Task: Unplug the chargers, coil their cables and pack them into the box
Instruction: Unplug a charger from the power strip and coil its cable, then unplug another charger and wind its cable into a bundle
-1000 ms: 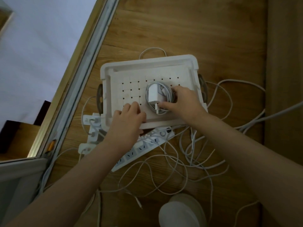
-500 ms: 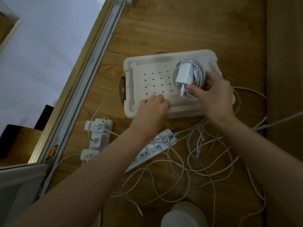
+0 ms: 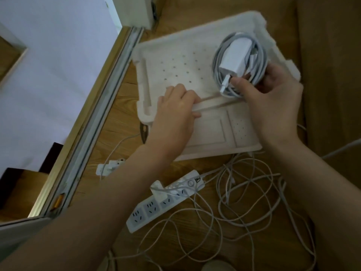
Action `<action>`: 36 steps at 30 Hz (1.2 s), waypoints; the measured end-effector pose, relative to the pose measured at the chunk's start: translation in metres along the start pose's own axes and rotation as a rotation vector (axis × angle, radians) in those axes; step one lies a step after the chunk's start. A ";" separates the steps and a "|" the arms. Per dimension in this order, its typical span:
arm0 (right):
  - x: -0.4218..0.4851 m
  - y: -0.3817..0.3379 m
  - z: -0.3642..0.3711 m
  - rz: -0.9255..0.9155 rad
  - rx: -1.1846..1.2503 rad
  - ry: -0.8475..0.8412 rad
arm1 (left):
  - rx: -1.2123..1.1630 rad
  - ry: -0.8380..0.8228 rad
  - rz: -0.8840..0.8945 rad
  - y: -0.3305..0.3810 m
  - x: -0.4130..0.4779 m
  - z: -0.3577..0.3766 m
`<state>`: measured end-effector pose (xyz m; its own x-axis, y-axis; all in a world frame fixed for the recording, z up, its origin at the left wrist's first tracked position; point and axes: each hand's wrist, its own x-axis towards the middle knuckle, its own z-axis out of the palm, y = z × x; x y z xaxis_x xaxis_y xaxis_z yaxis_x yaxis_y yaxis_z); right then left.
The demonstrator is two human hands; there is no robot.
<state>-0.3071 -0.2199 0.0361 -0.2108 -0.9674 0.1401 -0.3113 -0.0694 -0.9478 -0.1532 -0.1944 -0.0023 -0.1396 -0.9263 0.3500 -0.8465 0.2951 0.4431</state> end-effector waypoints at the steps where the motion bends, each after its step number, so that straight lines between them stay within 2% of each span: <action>1: 0.000 -0.001 0.000 -0.005 0.004 0.004 | 0.027 0.015 -0.039 -0.006 0.003 -0.003; 8: -0.012 0.019 0.017 0.049 -0.032 -0.051 | 0.159 0.054 -0.428 -0.073 -0.002 -0.017; 15: -0.033 0.069 0.056 0.135 -0.249 -0.360 | 0.298 -0.031 -0.693 -0.124 -0.039 -0.014; 20: -0.041 0.086 0.084 0.186 -0.438 -0.526 | 0.176 -0.045 -0.916 -0.144 -0.058 -0.001; 26: -0.040 0.095 0.103 0.270 -0.463 -0.511 | 0.028 -0.082 -0.893 -0.145 -0.049 0.013; 31: -0.036 0.100 0.106 0.285 -0.464 -0.482 | -0.194 -0.387 -0.843 -0.136 -0.037 0.015; 36: -0.032 0.105 0.110 0.315 -0.540 -0.501 | -0.209 -0.331 -0.710 -0.116 -0.045 0.017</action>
<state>-0.2311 -0.2233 -0.0998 0.0383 -0.9252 -0.3776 -0.7388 0.2282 -0.6341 -0.0571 -0.1913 -0.0833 0.2227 -0.9206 -0.3207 -0.6813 -0.3823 0.6243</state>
